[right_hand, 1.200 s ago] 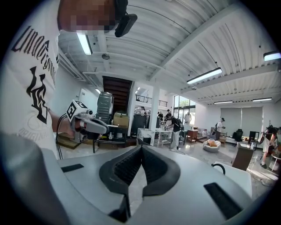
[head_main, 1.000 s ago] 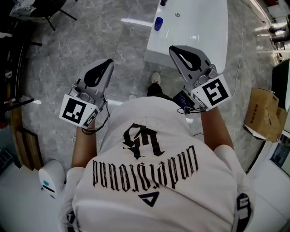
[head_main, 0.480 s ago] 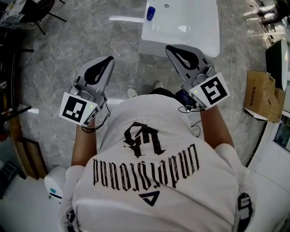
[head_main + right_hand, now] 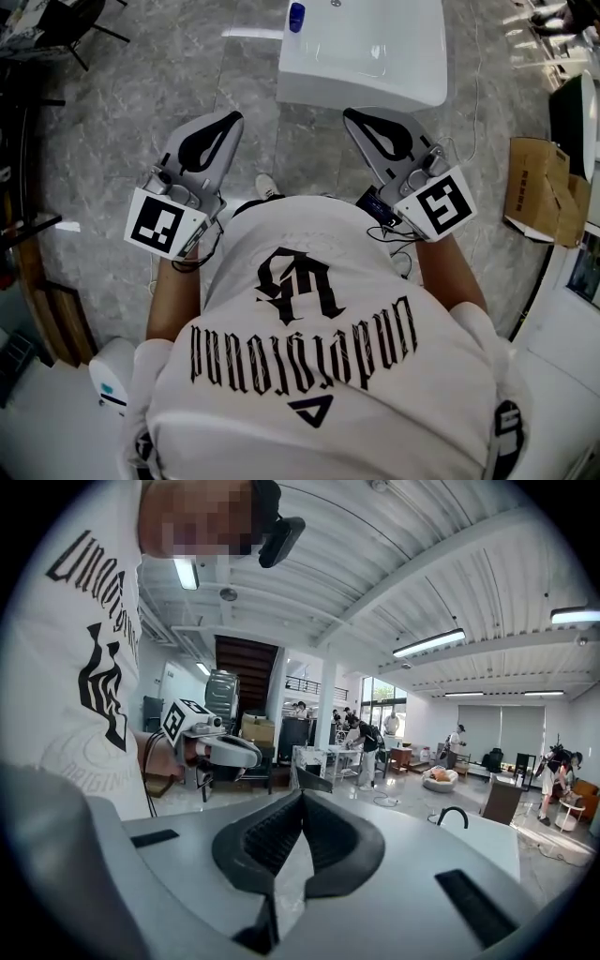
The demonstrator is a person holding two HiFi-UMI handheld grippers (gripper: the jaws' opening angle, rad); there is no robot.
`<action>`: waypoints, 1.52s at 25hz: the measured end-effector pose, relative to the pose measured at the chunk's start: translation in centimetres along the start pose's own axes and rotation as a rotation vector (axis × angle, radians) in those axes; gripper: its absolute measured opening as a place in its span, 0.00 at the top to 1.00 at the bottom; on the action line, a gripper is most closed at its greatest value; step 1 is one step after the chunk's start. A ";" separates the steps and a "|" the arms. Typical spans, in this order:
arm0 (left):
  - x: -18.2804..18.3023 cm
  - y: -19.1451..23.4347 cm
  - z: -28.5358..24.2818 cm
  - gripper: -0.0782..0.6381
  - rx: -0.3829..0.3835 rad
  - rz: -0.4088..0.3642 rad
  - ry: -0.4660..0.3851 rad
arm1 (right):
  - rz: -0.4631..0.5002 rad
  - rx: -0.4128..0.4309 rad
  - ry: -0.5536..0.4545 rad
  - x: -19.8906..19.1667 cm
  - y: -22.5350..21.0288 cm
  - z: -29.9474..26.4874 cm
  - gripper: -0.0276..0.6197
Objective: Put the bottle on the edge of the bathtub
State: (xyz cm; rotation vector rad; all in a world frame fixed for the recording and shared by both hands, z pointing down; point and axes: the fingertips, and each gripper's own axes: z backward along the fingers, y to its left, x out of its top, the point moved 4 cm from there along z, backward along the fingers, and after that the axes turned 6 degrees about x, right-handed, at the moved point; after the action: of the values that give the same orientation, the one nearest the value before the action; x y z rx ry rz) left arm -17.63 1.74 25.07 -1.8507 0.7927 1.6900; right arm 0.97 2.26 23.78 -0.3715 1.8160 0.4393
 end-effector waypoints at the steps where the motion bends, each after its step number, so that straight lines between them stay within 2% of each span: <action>1: 0.0 -0.9 -0.2 0.87 0.000 0.004 0.001 | -0.006 -0.002 -0.006 -0.3 0.0 0.9 0.94; 13: 0.1 -13.0 -3.3 0.87 0.054 0.003 0.014 | -0.024 0.018 -0.058 -3.9 0.2 13.0 0.94; 21: 0.0 -19.0 -2.8 0.87 0.110 -0.003 0.024 | -0.026 0.067 -0.071 -5.9 1.8 18.1 0.94; 28: 0.0 -21.8 -2.0 0.87 0.137 0.005 0.027 | -0.031 0.088 -0.090 -6.3 3.4 20.5 0.94; 38: -0.1 -24.1 -2.3 0.87 0.127 -0.001 0.034 | -0.012 0.093 -0.088 -6.9 4.0 22.4 0.93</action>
State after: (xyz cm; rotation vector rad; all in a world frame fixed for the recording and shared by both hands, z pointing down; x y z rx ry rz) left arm 1.11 17.01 24.97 -1.7966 0.8921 1.5738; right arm 19.91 16.62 25.07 -0.2938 1.7408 0.3560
